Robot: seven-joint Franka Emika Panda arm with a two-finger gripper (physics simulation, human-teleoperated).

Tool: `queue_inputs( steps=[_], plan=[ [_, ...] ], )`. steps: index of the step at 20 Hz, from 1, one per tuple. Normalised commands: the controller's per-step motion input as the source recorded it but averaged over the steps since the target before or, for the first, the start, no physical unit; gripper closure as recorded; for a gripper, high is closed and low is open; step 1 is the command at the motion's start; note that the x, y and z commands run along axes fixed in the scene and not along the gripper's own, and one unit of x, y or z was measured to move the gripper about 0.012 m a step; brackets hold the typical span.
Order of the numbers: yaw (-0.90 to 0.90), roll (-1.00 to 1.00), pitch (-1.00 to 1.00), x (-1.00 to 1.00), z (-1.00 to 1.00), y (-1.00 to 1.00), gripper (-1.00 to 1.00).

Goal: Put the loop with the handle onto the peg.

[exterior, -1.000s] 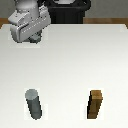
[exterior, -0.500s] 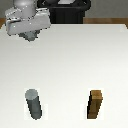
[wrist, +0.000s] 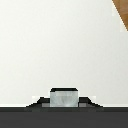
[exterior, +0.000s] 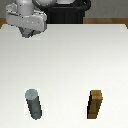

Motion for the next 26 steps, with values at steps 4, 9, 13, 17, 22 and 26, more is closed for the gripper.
queue_inputs(
  steps=[4,9,13,17,22,26],
  plan=[
    [-1.00,0.00,0.00,0.00,0.00,0.00,1.00],
    [-1.00,0.00,0.00,0.00,0.00,0.00,1.00],
    [-1.00,0.00,0.00,0.00,0.00,0.00,1.00],
    [-0.98,0.00,0.00,0.00,0.00,0.00,1.00],
    [-0.03,0.00,0.00,0.80,0.00,0.00,1.00],
    [0.00,0.00,0.00,0.25,0.62,0.00,1.00]
  ],
)
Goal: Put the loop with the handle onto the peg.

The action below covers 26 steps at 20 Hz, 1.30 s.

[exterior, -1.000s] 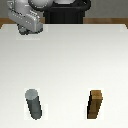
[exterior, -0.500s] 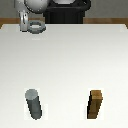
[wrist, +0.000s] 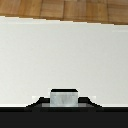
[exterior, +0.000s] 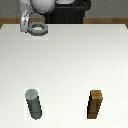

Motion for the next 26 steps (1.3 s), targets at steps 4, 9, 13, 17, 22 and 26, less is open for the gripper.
queue_inputs(
  steps=[4,9,13,17,22,26],
  plan=[
    [0.00,0.00,0.00,0.00,1.00,0.00,1.00],
    [0.00,0.00,0.00,0.60,0.20,0.00,1.00],
    [0.00,0.00,0.00,1.00,0.00,0.00,1.00],
    [0.00,0.00,0.00,1.00,0.00,0.00,1.00],
    [0.00,0.00,0.00,0.40,0.00,0.00,1.00],
    [0.00,0.00,0.00,1.00,0.00,0.00,1.00]
  ],
)
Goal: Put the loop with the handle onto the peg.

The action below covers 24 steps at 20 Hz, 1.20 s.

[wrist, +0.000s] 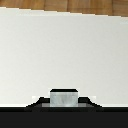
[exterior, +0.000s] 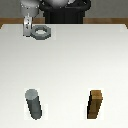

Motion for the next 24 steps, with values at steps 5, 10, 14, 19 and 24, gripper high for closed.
queue_inputs(
  steps=[5,10,14,19,24],
  plan=[
    [0.00,0.00,0.00,1.00,0.00,0.00,1.00],
    [0.00,0.00,0.00,1.00,0.00,0.00,1.00],
    [0.00,0.00,0.00,1.00,0.04,0.00,1.00],
    [0.00,0.00,0.00,0.00,0.40,-0.20,1.00],
    [0.00,0.00,0.00,0.00,0.80,0.00,1.00]
  ],
)
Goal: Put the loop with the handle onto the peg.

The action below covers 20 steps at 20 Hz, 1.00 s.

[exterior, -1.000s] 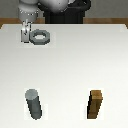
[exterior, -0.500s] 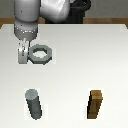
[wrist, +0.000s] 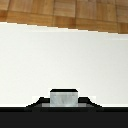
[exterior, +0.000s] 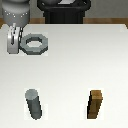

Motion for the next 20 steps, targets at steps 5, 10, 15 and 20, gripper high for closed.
queue_inputs(
  steps=[5,10,15,20],
  plan=[
    [0.00,0.00,0.00,0.20,0.00,0.00,1.00],
    [0.00,0.00,0.00,1.00,0.00,0.00,1.00],
    [0.00,0.00,0.00,0.20,0.03,0.00,1.00],
    [0.00,0.00,0.00,0.60,0.00,0.00,1.00]
  ],
)
